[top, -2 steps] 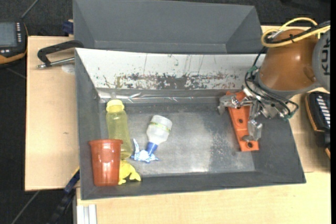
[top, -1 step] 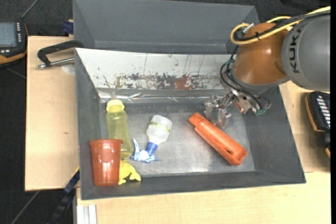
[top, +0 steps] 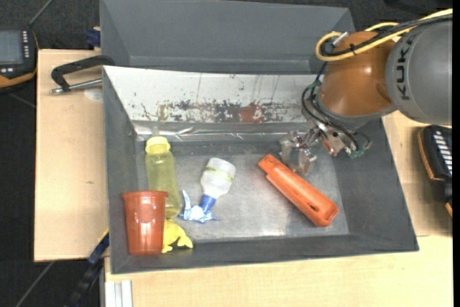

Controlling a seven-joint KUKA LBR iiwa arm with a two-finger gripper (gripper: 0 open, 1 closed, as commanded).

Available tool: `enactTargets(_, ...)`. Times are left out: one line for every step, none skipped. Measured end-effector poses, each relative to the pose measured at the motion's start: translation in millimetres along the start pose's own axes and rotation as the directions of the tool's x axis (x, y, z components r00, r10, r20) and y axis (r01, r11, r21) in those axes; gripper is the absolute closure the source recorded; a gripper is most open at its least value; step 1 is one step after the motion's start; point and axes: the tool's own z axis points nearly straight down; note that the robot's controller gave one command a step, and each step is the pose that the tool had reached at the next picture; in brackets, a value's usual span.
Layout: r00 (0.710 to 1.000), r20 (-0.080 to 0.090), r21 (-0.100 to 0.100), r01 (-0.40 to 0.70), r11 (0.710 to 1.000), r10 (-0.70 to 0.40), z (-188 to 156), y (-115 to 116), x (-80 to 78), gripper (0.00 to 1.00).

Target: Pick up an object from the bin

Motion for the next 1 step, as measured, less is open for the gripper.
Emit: enactTargets(1.0,-0.004,-0.004,-0.001,1.0,0.001,-11.6,1.4,1.3,1.0)
